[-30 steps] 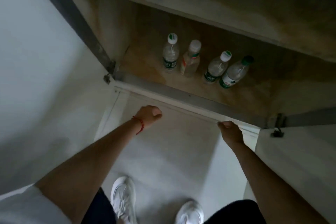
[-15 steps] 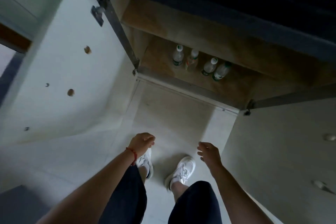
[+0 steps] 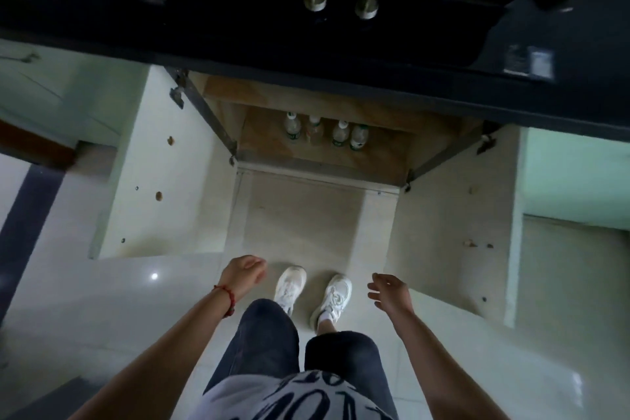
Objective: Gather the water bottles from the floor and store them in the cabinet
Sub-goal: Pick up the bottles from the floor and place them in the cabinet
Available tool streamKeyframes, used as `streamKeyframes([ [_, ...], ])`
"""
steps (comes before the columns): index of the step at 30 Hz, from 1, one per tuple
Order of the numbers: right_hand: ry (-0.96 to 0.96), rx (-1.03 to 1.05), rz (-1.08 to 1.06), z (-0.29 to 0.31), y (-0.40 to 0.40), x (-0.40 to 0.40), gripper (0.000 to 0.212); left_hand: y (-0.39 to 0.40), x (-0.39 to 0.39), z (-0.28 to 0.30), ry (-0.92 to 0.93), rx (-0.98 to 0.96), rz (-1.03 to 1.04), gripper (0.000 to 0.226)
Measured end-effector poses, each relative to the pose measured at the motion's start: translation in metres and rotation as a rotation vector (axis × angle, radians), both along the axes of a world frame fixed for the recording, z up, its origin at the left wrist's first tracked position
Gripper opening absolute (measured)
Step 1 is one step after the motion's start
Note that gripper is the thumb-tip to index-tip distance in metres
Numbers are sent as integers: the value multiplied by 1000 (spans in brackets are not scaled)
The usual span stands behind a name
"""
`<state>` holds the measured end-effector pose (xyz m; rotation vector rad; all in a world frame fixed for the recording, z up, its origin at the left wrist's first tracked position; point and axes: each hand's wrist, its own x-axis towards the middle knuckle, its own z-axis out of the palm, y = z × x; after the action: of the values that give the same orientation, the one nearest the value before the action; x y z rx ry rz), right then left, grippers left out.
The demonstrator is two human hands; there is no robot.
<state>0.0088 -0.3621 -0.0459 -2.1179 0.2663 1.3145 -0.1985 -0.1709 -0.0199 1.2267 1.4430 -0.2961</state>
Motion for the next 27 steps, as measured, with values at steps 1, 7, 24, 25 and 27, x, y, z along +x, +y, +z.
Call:
streamKeyframes([
  [1, -2, 2, -41, 5, -7, 0, 15, 0, 4, 3, 1, -10, -15, 15],
  [7, -34, 61, -348, 38, -54, -12, 16, 1, 47, 15, -4, -36, -249, 12],
  [24, -55, 14, -1633, 59, -234, -237, 17, -153, 167, 28, 56, -36, -1282, 20],
  [25, -54, 13, -1702, 58, -239, -255, 17, -172, 166, 29, 58, -38, -1347, 20],
  [27, -48, 7, -1822, 58, -247, -288, 19, -210, 161, 30, 66, -48, -1466, 19],
])
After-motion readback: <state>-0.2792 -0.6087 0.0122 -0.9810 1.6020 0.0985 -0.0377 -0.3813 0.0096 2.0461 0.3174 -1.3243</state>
